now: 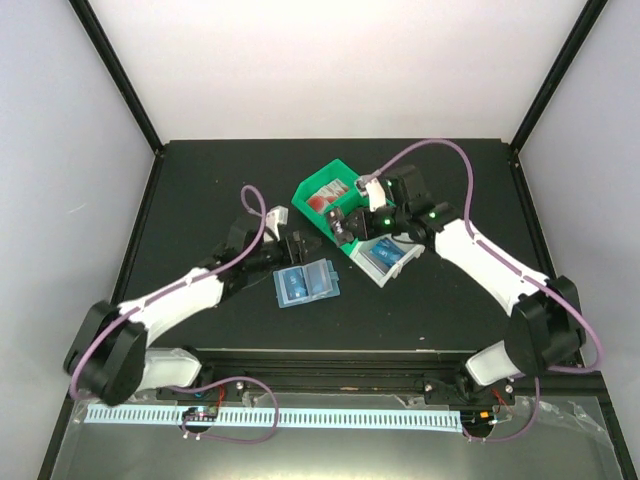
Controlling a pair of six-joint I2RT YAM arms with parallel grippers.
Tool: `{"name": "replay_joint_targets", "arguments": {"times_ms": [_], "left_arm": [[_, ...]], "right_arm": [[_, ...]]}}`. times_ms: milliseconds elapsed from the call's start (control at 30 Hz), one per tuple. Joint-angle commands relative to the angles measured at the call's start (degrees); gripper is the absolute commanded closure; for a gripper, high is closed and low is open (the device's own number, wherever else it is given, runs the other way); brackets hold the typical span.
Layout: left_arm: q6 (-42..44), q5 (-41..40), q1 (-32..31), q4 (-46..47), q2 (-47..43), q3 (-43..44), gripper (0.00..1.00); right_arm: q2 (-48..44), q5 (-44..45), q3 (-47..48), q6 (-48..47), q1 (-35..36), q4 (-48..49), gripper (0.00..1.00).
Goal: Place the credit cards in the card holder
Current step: Pick up the credit card from the storage box.
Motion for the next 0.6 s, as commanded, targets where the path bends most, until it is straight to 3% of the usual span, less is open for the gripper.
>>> {"name": "replay_joint_targets", "arguments": {"times_ms": [0, 67, 200, 367, 567], "left_arm": [[-0.78, 9.23, -0.35, 2.17, -10.97, -4.44, 0.23], [-2.21, 12.06, -0.35, 2.83, -14.91, -6.0, 0.17], [-4.67, 13.62, -0.42, 0.73, -21.32, -7.64, 0.19], [-8.06, 14.11, -0.39, 2.42, -26.31, -10.5, 0.33], [-12.8, 18.31, -0.37, 10.24, -26.06, -11.93, 0.52]], "right_arm": [[-5.02, -17.15, -8.35, 13.54, 1.45, 21.37, 0.96], [-6.5, -20.51, -11.6, 18.62, 2.76, 27.88, 0.95], [-8.4, -23.99, -16.08, 25.79, 5.12, 36.89, 0.95], [-10.55, -25.13, -20.91, 33.35, 5.82, 45.02, 0.93], [-11.46, -25.59, -23.45, 38.58, 5.82, 49.94, 0.91]]}}
